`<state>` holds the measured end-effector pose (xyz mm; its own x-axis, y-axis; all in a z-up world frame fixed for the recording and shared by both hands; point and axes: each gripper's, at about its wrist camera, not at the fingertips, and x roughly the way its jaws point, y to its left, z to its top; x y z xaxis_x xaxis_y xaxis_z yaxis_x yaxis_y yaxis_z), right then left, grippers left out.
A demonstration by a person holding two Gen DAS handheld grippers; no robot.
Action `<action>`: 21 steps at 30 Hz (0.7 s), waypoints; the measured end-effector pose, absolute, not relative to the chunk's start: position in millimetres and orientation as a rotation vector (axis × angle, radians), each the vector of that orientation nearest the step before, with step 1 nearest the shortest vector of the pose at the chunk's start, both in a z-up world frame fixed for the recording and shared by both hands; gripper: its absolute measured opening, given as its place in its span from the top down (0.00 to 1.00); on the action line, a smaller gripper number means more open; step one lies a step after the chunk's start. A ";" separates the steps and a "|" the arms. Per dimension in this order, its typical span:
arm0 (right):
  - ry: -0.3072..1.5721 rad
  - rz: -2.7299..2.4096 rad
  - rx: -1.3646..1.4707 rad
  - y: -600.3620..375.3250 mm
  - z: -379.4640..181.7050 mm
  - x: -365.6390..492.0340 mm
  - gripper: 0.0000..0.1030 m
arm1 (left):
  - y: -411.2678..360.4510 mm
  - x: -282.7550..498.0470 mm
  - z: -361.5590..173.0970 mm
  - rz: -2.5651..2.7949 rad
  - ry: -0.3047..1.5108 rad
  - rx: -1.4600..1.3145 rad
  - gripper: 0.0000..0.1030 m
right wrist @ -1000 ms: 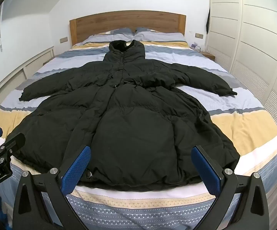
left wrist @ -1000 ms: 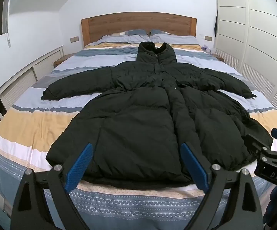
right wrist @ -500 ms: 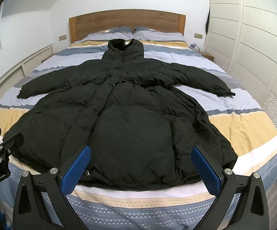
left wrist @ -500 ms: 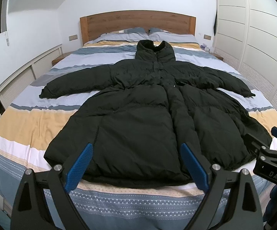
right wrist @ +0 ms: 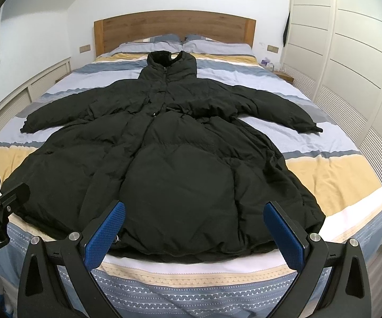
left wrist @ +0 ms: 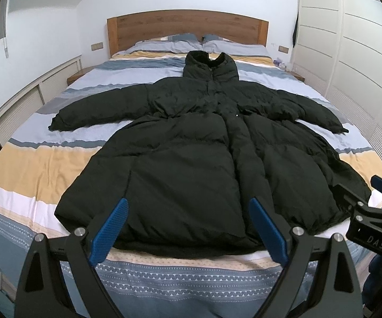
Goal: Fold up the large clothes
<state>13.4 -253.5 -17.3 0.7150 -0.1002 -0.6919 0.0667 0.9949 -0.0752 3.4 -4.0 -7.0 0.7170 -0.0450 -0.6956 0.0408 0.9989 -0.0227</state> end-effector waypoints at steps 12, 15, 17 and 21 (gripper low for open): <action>0.776 -0.088 -0.042 -252.6 -19.4 16.2 0.01 | -1.3 4.6 -9.6 -0.046 0.764 -0.003 0.09; 0.782 -0.082 -0.038 -253.3 -20.5 17.9 0.01 | -1.1 5.0 -10.3 -0.043 0.762 -0.002 0.09; 0.783 -0.082 -0.041 -253.4 -21.9 19.4 0.01 | -1.1 5.3 -10.9 -0.043 0.764 0.001 0.09; 0.787 -0.080 -0.047 -253.4 -25.0 22.2 0.01 | -0.3 7.9 -12.4 -0.041 0.771 -0.007 0.09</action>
<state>22.2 -253.4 -25.0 0.7032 -0.0897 -0.7053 0.0542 0.9959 -0.0725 7.9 -0.3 -12.4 0.7163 -0.0397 -0.6966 0.0349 0.9992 -0.0210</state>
